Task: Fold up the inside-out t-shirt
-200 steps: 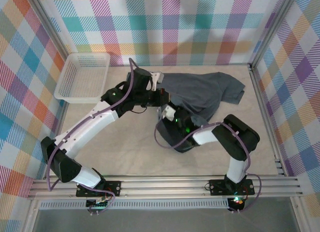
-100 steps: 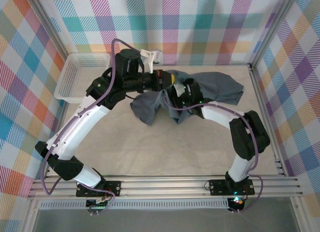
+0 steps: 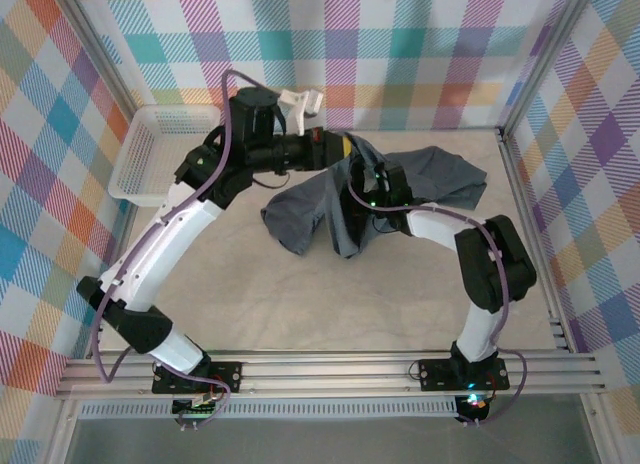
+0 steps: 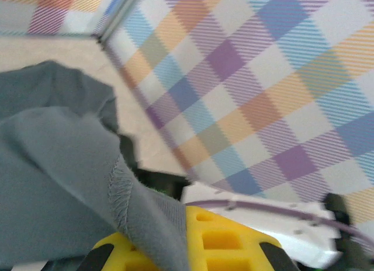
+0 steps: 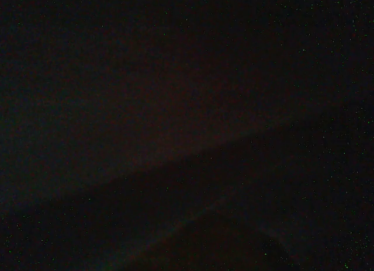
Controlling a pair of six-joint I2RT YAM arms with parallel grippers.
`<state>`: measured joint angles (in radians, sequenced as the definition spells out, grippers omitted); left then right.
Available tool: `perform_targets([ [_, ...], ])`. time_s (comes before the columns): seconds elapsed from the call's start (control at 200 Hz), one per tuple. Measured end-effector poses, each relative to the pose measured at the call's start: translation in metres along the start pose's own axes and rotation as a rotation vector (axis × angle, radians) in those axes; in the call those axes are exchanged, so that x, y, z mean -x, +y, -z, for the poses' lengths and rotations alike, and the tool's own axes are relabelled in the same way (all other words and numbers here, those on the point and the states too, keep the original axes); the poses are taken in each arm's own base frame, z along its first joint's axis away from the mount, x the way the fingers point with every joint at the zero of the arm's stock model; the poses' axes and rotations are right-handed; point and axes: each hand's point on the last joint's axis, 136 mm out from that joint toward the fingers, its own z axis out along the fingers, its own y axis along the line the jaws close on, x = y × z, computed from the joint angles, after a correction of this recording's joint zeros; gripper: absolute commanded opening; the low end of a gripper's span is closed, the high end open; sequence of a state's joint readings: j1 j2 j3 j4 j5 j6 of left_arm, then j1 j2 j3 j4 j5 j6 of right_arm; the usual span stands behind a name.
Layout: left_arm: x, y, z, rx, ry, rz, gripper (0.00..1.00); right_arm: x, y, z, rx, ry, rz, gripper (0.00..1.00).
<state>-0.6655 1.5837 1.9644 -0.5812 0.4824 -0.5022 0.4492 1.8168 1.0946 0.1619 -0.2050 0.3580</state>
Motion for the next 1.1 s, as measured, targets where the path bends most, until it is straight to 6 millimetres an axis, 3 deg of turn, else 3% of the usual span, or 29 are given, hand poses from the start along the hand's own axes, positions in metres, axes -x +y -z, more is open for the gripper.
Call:
perform_targets([
  [0.12,0.029,-0.036,0.0,-0.092,-0.051,-0.049,0.0,-0.019,-0.024,-0.018,-0.126,0.087,-0.045,0.0],
  [0.195,0.036,-0.051,0.001,-0.123,-0.059,-0.067,0.0,-0.019,-0.028,-0.019,-0.171,0.125,-0.076,0.0],
  [0.43,0.018,-0.077,-0.006,-0.185,-0.01,-0.084,0.0,0.042,-0.005,-0.006,-0.179,0.047,-0.17,0.01],
  [0.535,0.01,-0.086,-0.007,-0.204,0.009,-0.088,0.0,0.061,-0.005,-0.02,-0.191,0.031,-0.179,0.02],
  [0.64,0.008,-0.087,-0.005,-0.193,0.019,-0.082,0.0,0.051,-0.021,-0.051,-0.227,0.087,-0.187,0.13],
  [0.695,0.008,-0.085,-0.003,-0.179,0.016,-0.078,0.0,0.037,-0.032,-0.067,-0.256,0.145,-0.187,0.24],
  [0.735,0.008,-0.083,-0.003,-0.166,0.018,-0.077,0.0,0.024,-0.039,-0.075,-0.273,0.191,-0.19,0.39],
  [0.82,0.003,-0.076,-0.003,-0.13,0.033,-0.077,0.0,-0.001,-0.049,-0.08,-0.306,0.284,-0.19,0.81],
  [0.865,0.001,-0.072,-0.002,-0.112,0.04,-0.08,0.0,-0.011,-0.051,-0.078,-0.317,0.33,-0.18,0.92],
  [0.97,0.001,-0.071,0.007,-0.086,0.028,-0.124,0.0,-0.005,-0.042,-0.071,-0.317,0.37,-0.126,0.97],
  [1.1,0.005,-0.071,0.028,-0.041,-0.022,-0.184,0.0,-0.008,-0.044,-0.075,-0.381,0.441,-0.038,0.9],
])
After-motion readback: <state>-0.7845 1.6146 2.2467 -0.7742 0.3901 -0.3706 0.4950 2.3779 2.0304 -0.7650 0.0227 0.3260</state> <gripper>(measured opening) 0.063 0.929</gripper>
